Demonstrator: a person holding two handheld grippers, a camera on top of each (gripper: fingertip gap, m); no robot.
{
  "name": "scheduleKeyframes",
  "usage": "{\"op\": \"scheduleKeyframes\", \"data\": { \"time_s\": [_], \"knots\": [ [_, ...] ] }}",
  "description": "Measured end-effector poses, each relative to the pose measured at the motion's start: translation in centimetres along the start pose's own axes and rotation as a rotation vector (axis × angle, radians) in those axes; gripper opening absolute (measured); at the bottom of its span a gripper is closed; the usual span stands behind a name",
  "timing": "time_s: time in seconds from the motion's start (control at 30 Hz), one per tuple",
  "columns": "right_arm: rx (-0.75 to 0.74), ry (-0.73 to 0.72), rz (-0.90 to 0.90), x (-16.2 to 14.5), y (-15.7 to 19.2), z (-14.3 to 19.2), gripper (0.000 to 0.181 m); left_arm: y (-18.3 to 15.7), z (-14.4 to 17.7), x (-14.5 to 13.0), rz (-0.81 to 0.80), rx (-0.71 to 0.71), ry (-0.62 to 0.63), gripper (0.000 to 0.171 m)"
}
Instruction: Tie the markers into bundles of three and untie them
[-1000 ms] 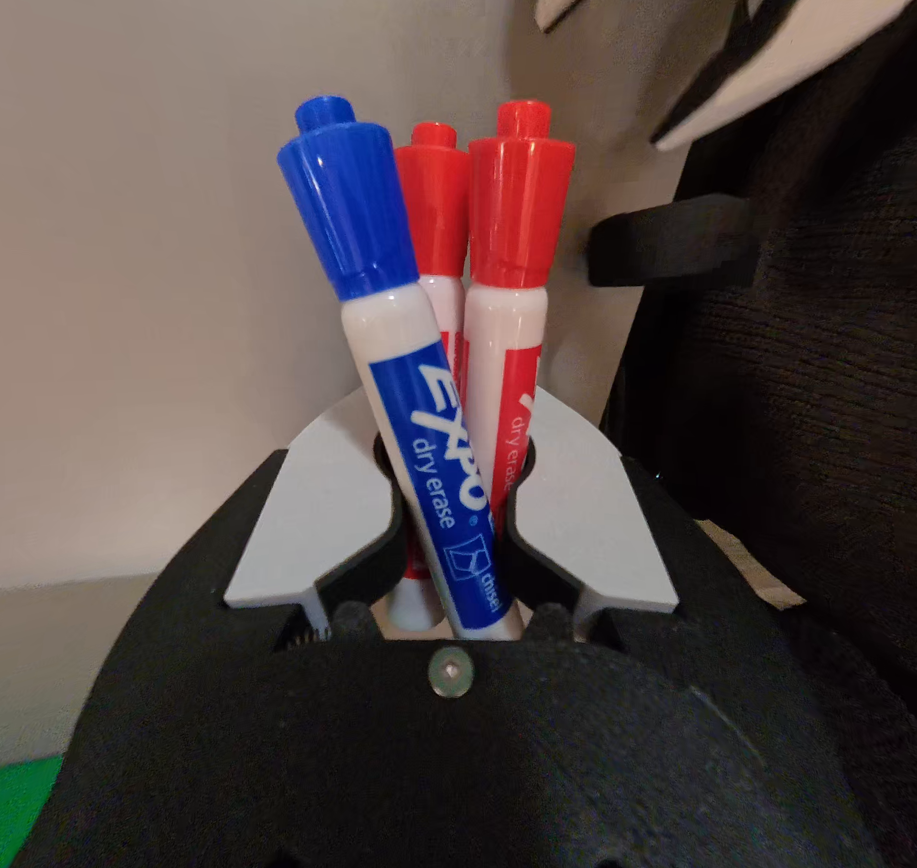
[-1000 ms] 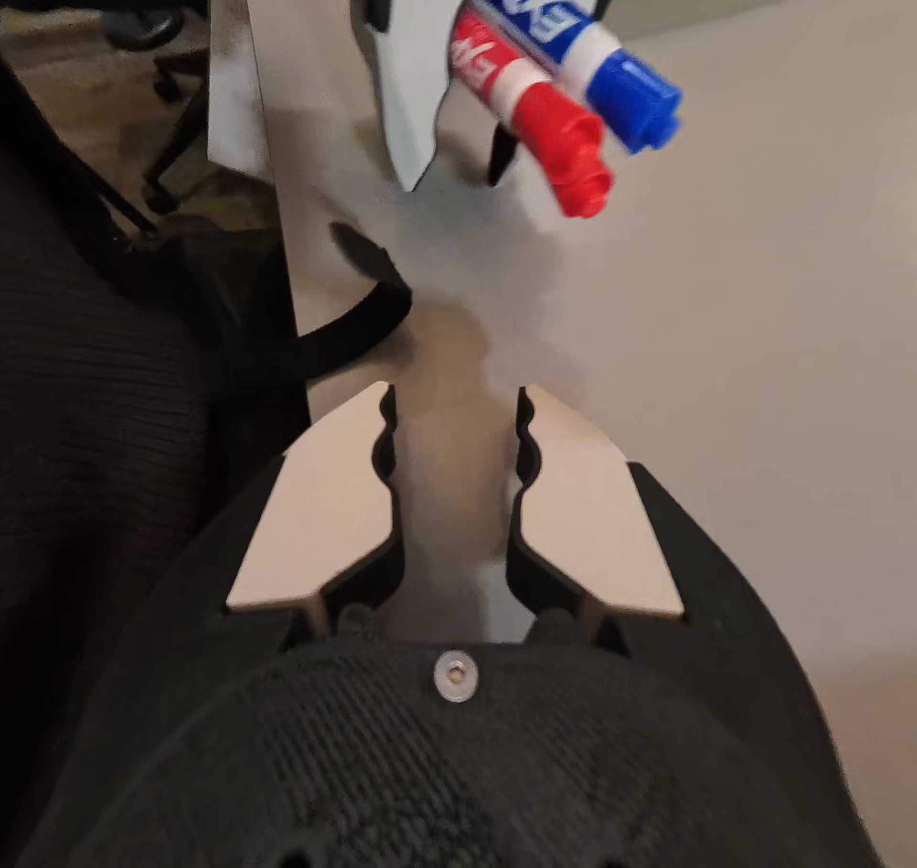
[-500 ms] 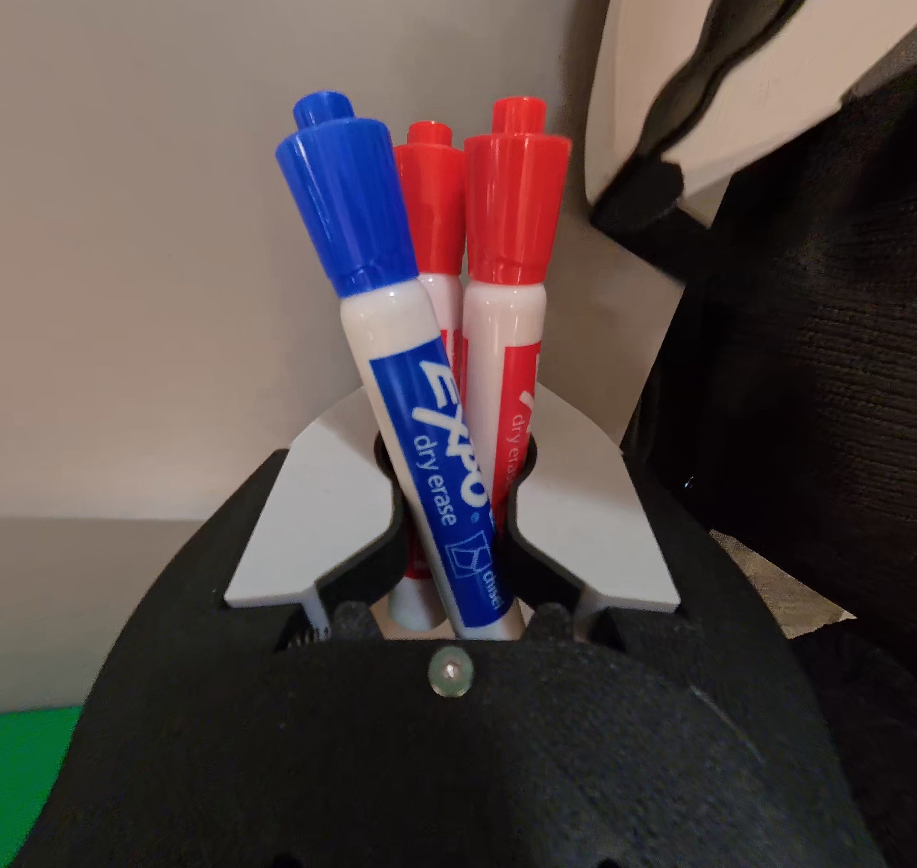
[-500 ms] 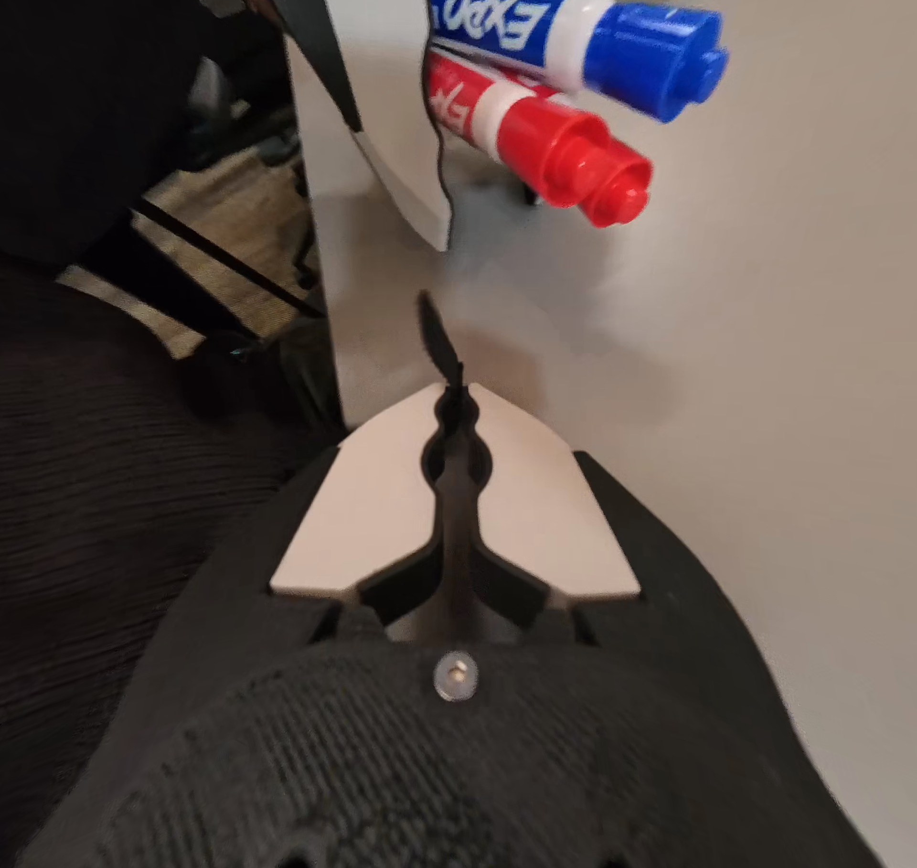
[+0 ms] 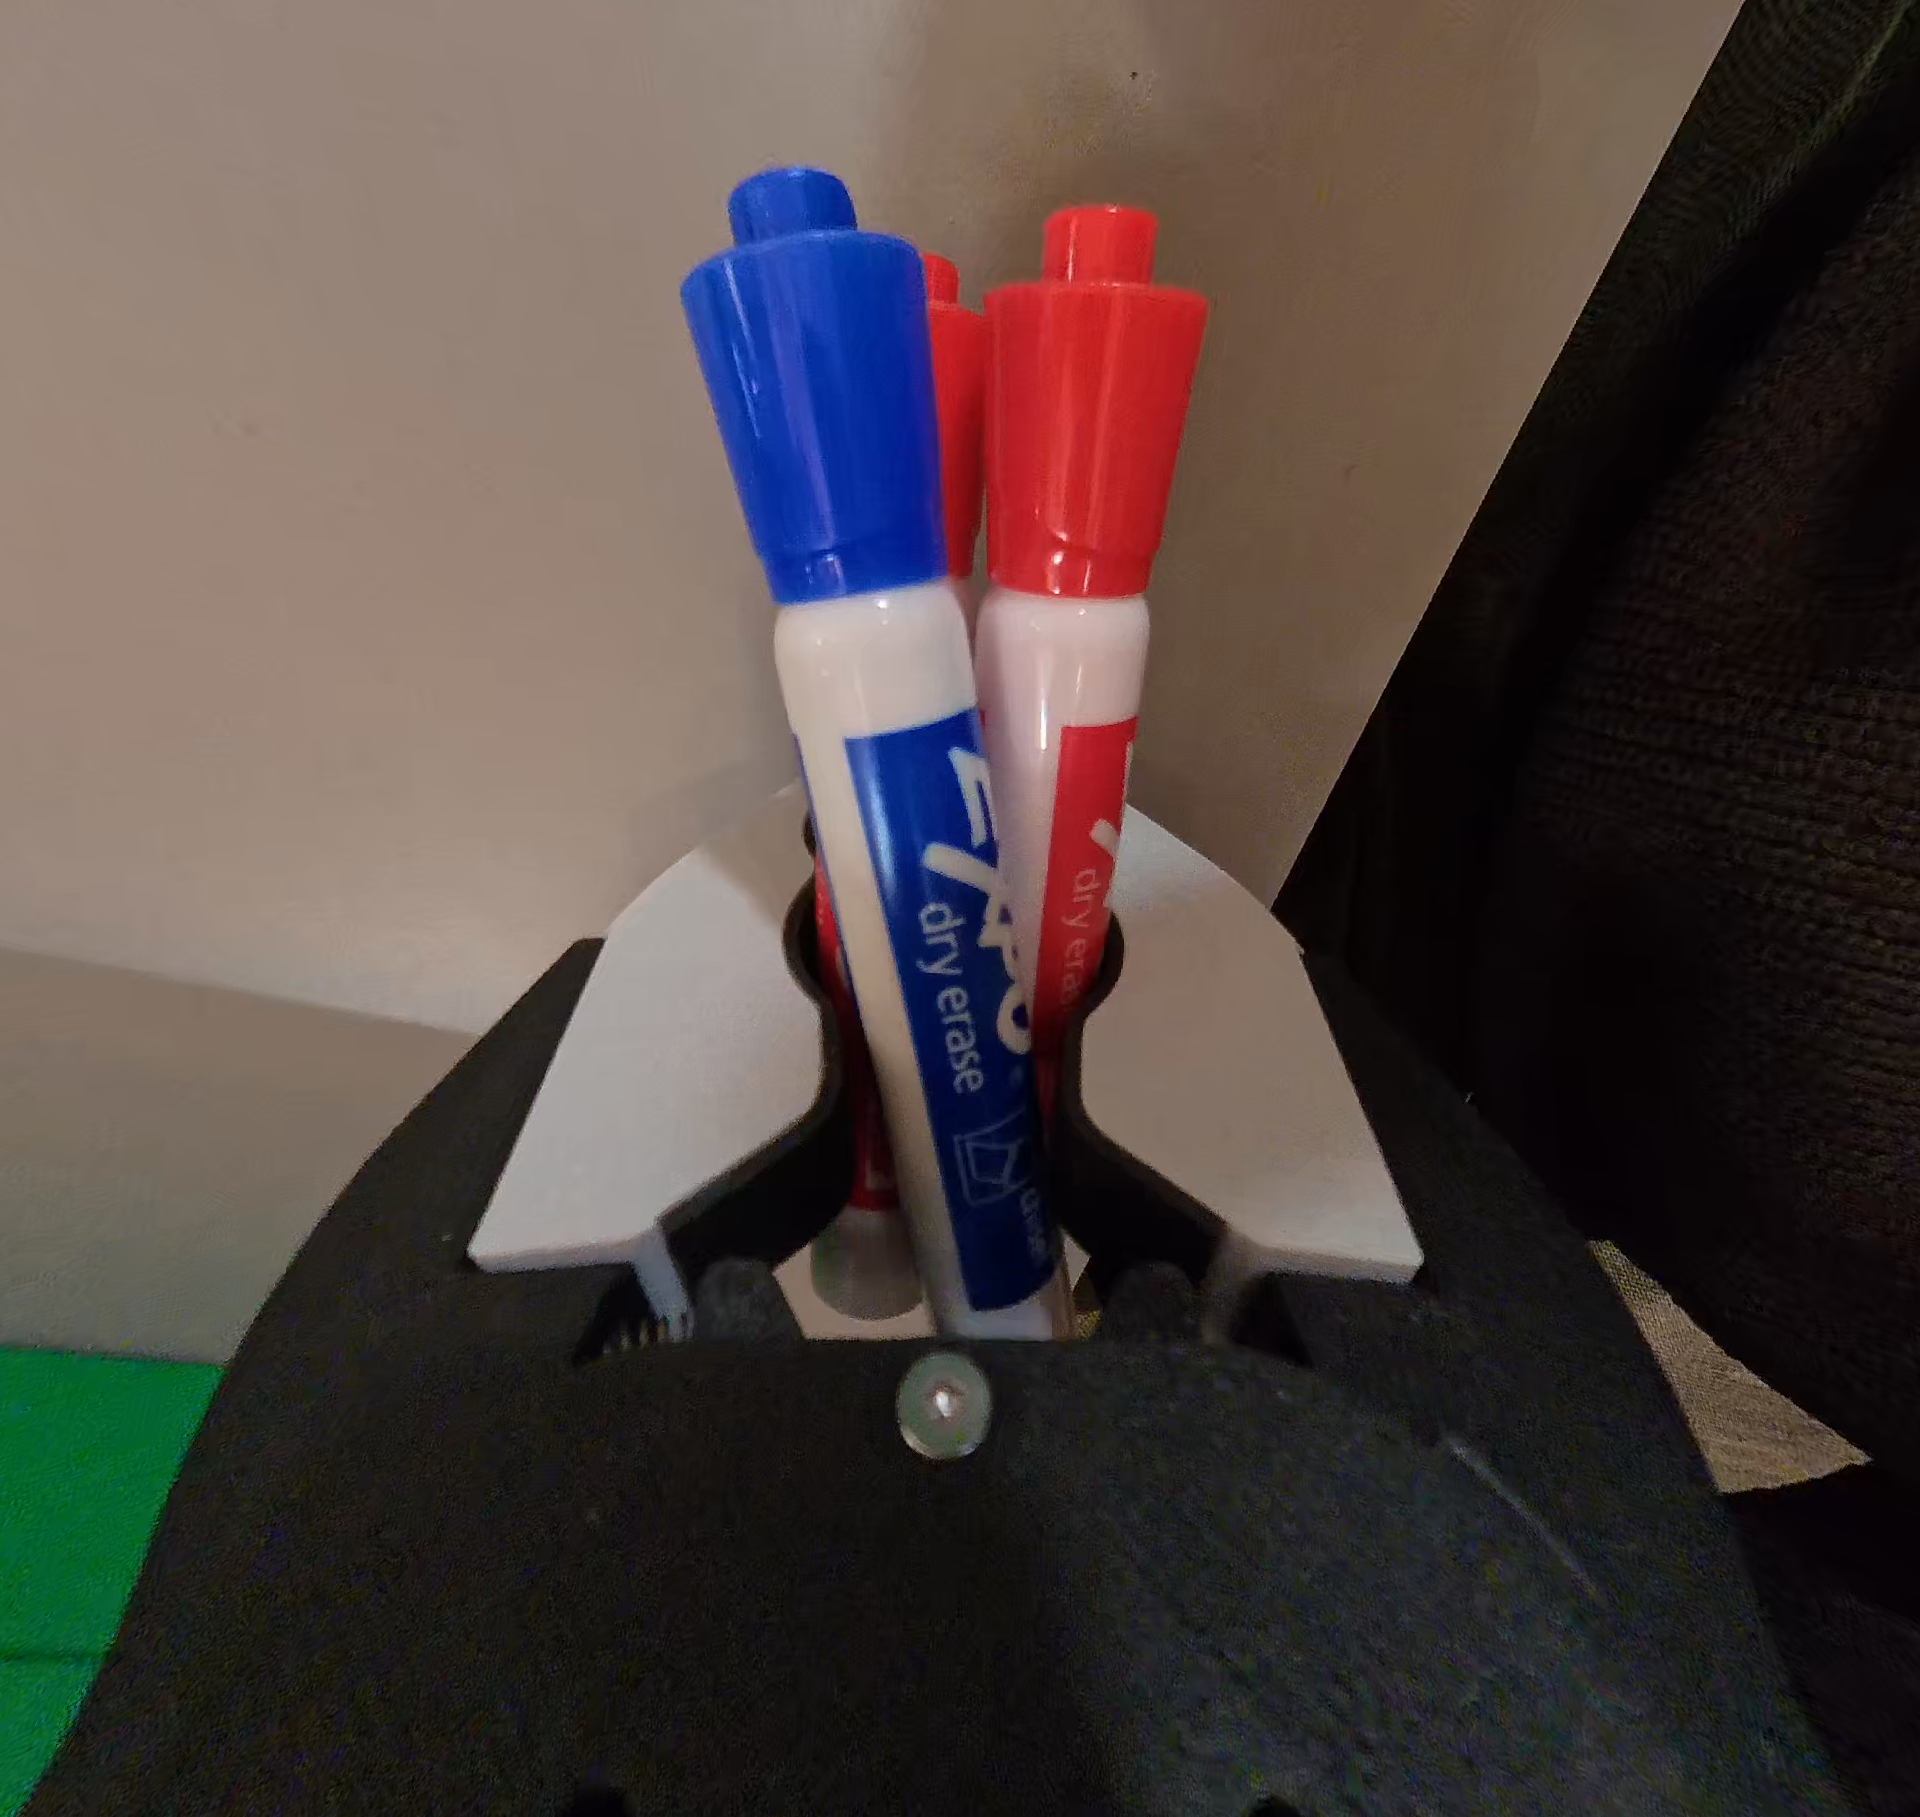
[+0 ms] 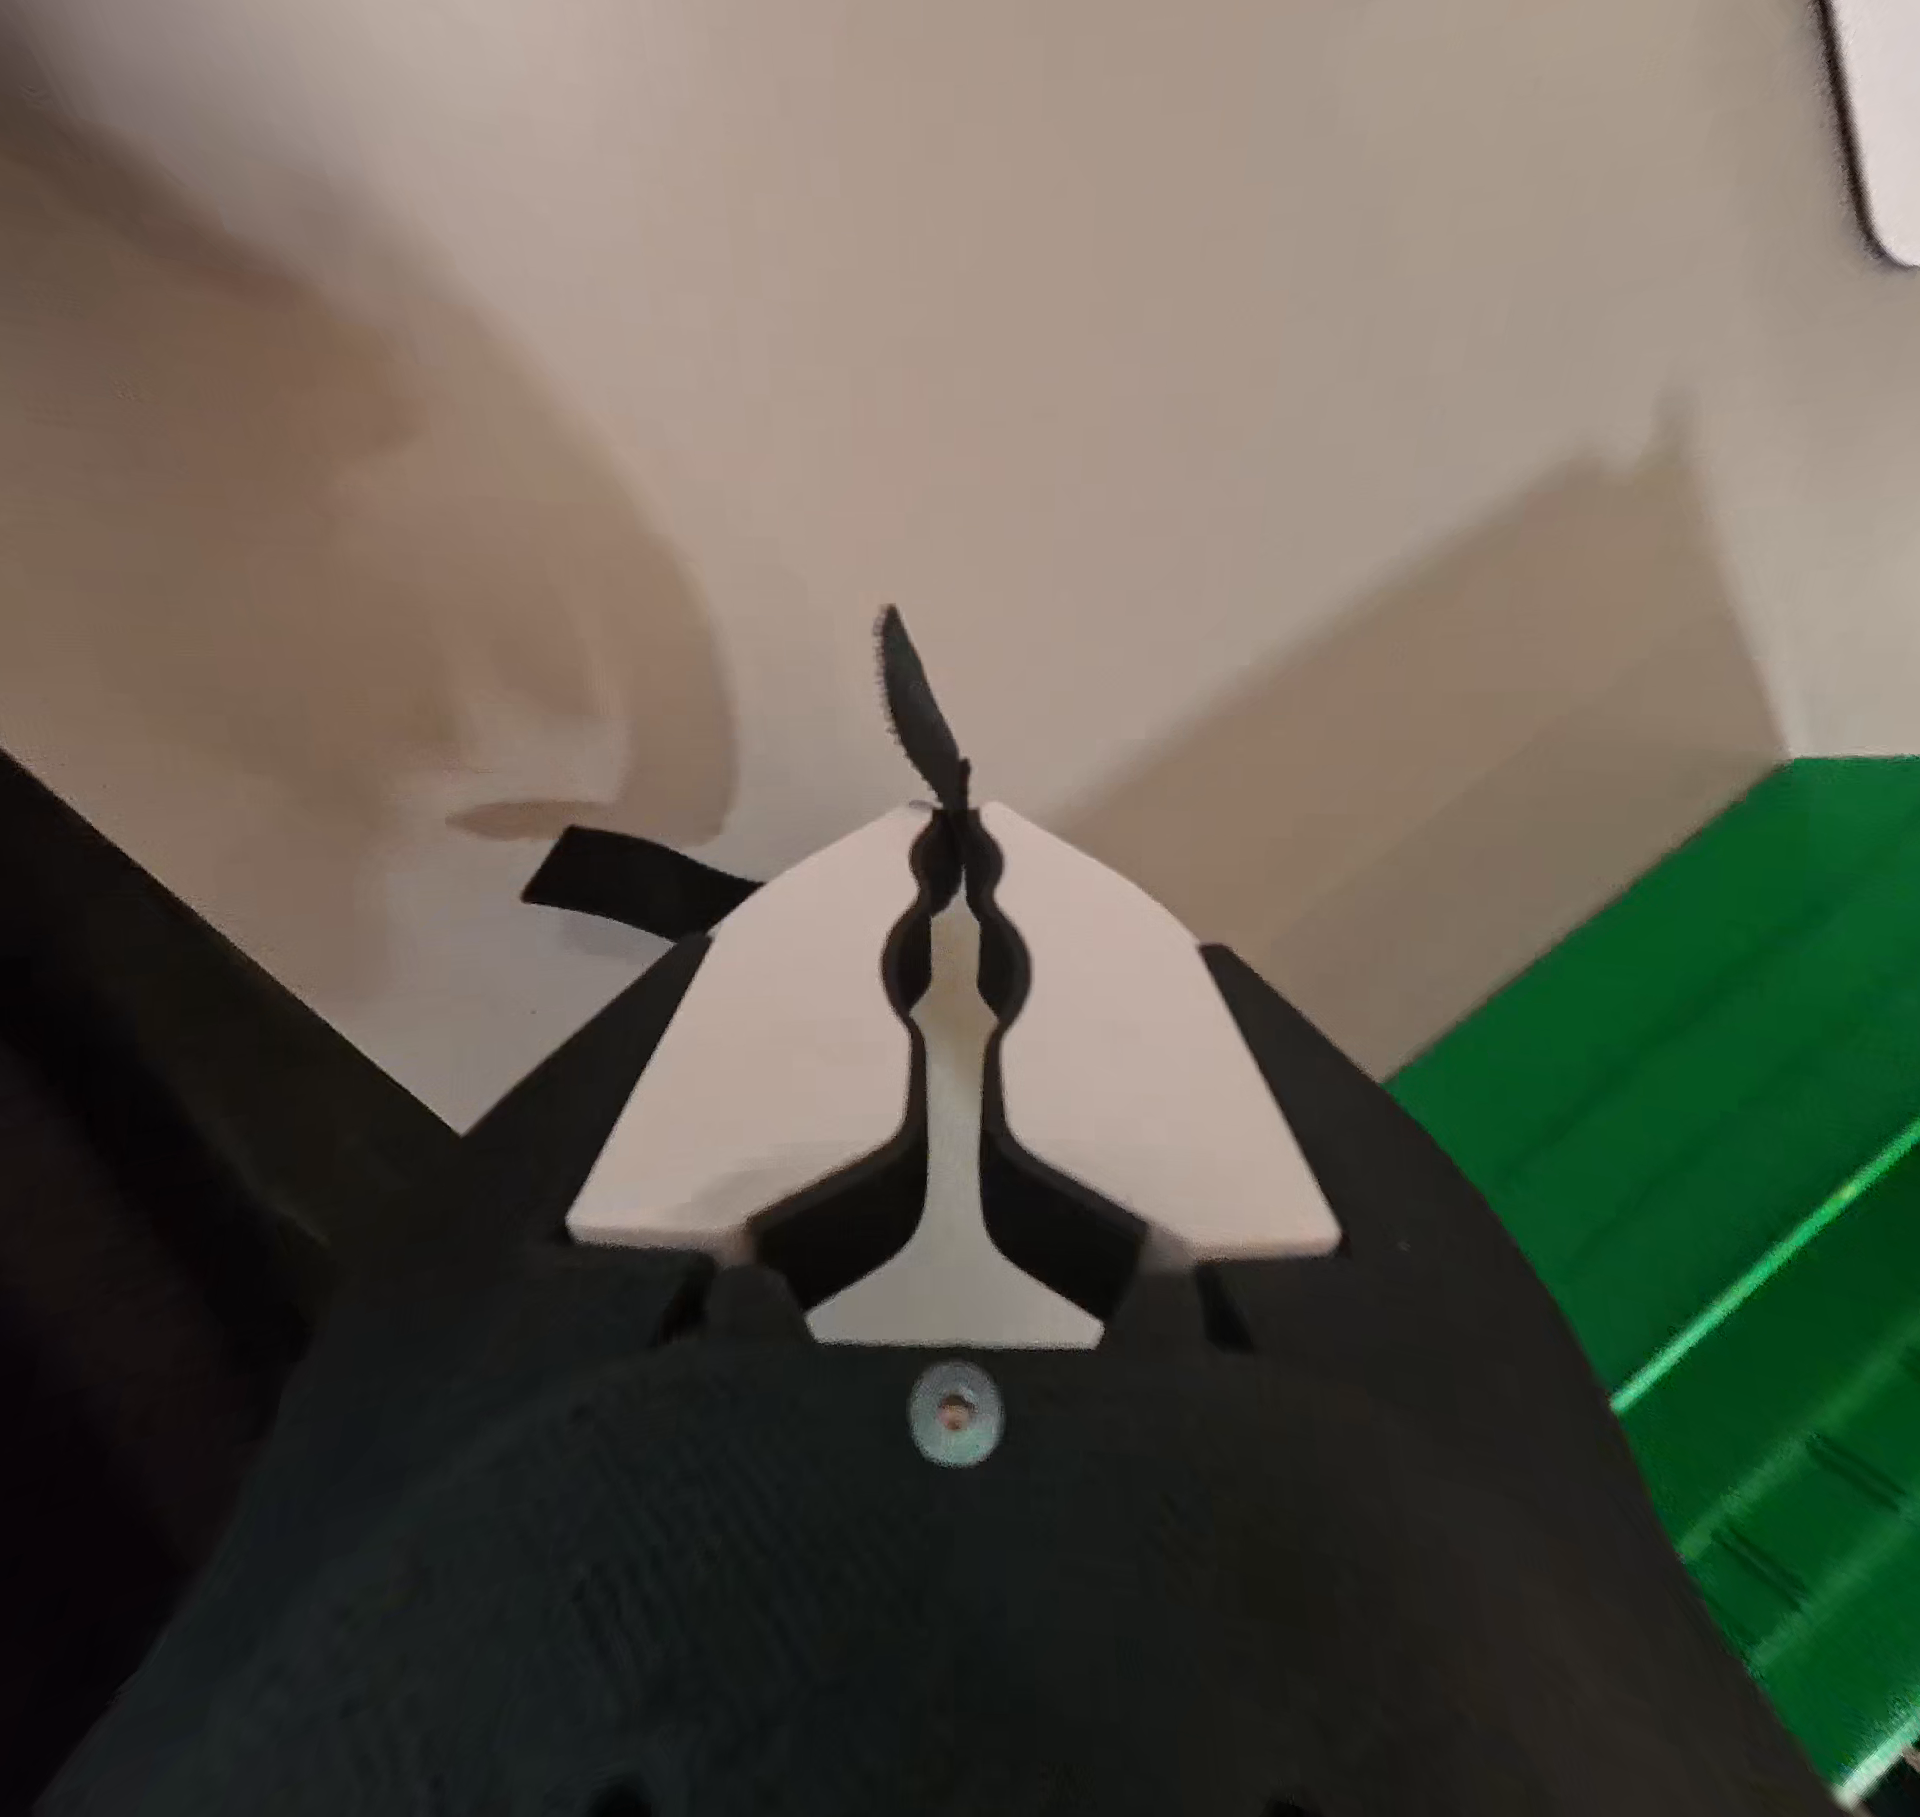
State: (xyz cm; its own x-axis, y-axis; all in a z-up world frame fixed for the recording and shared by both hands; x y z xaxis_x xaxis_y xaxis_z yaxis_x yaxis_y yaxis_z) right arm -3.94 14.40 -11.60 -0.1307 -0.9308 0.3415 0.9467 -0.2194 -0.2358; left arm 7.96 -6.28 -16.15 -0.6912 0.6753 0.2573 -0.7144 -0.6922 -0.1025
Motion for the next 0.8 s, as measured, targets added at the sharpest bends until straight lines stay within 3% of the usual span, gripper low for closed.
{"op": "scheduleKeyframes", "data": {
  "time_s": [0.1, 0.23, 0.37, 0.5, 0.6, 0.7, 0.8],
  "knots": [
    [-0.027, 0.032, 0.022, -0.1, 0.0, -1.8, 0.009, -0.1, 0.0, 0.0, -0.005, 0.013, 0.002, 0.044],
    [0.077, -0.182, -0.096, 1.7, -0.6, -2.7, 0.055, -0.1, 0.0, 0.0, 0.003, 0.011, -0.003, 0.044],
    [0.189, -0.463, -0.254, 2.3, -3.2, -0.1, 0.054, 0.0, 0.0, -0.1, 0.013, -0.001, -0.012, 0.044],
    [0.290, -0.651, -0.222, 0.9, -4.7, 1.2, 0.043, 0.0, 0.0, 0.0, 0.024, -0.016, -0.018, 0.044],
    [0.289, -0.578, -0.090, -1.1, -4.2, -0.4, 0.054, 0.0, 0.1, 0.0, 0.019, -0.018, -0.016, 0.044],
    [0.293, -0.361, 0.009, -2.4, -2.3, -2.4, 0.060, 0.0, 0.1, 0.0, 0.016, -0.017, -0.011, 0.044],
    [0.172, -0.194, 0.146, -3.1, -1.4, -3.7, 0.062, 0.0, 0.0, 0.0, 0.015, -0.016, -0.011, 0.044]
  ]
}}
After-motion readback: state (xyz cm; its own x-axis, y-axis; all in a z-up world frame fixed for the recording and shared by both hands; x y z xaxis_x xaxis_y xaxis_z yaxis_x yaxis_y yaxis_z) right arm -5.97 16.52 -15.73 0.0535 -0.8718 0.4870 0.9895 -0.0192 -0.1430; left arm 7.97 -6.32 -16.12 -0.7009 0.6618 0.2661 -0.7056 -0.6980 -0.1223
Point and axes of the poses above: each gripper's, where its closed fingertips meet, z back along the fingers, x out of its top, y = z × x across the jaws, the point moved 5 cm from there along z, back along the fingers, and after that the axes turned 3 degrees about x, right-handed, at the moved point
